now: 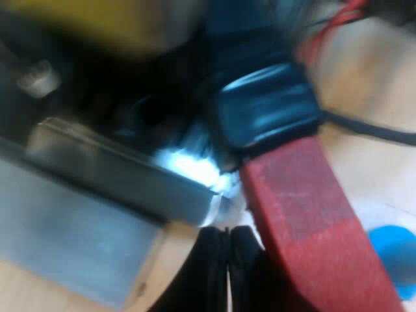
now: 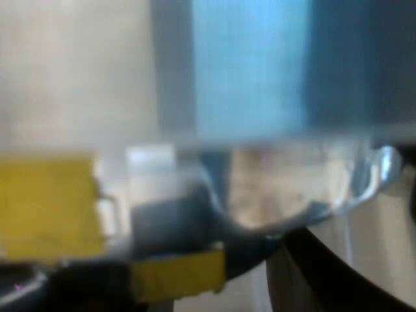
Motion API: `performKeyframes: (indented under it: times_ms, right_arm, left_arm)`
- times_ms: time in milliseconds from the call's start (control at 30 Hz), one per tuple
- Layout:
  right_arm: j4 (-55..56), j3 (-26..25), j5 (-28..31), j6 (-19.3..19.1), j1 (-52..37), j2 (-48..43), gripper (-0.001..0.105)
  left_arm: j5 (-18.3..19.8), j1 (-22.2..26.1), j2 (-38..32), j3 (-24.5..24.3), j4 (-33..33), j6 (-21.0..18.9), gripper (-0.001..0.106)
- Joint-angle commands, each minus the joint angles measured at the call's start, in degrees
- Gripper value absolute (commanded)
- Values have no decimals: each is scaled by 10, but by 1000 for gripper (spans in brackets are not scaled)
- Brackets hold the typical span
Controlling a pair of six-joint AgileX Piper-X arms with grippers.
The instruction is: Put the handle in the coffee machine
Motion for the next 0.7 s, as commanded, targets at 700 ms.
performKeyframes:
  times_ms: [700]
  right_arm:
    - [0, 25, 29, -2, 36, -21, 36]
  left_arm:
    - [32, -101, -8, -3, 83, 18, 1]
